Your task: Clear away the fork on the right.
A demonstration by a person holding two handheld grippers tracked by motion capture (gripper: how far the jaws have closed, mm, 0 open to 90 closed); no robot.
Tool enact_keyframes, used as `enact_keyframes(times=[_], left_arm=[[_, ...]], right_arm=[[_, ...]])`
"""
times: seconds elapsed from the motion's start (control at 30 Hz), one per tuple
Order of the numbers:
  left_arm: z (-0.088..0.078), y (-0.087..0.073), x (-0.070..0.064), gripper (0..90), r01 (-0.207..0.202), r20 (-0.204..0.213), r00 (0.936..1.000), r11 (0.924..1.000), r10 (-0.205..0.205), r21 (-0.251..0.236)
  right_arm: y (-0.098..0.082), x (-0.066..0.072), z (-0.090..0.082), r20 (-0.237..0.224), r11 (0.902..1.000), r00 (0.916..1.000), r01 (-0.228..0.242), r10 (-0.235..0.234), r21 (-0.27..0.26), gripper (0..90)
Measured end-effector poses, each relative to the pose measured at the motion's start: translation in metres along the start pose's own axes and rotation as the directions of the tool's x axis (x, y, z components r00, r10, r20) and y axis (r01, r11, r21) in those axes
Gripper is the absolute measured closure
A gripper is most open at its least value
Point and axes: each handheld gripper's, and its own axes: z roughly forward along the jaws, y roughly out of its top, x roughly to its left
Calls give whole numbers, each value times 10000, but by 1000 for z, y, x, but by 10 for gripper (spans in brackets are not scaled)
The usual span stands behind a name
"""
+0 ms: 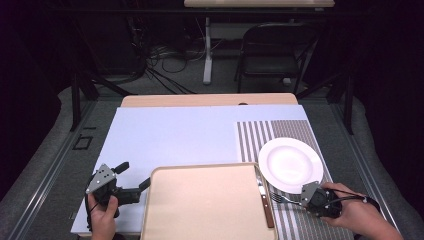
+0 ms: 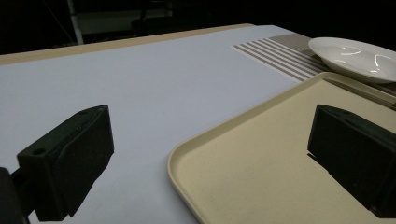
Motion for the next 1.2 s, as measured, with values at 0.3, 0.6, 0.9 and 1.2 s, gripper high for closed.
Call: enact_keyframes(times=[0.3,0.6,0.9,1.2], left_arm=[[0,0,0,4,47,-8,10000,10000,-47,38],[0,0,0,4,-7,-18,10000,10000,7,38],[0,0,0,4,-10,1,10000,10000,10,63],[0,0,1,4,-22,-14,10000,10000,22,44]], right_arm=[[5,-2,-7,-250,9929,9939,-1082,1071,-502,776],[10,-4,-12,-862,9444,9493,-3106,3023,-1081,776],[18,-5,-26,-1227,8855,8929,-4470,4332,-1269,776],[29,-8,-36,-1916,8007,8221,-5672,5361,-1930,776]])
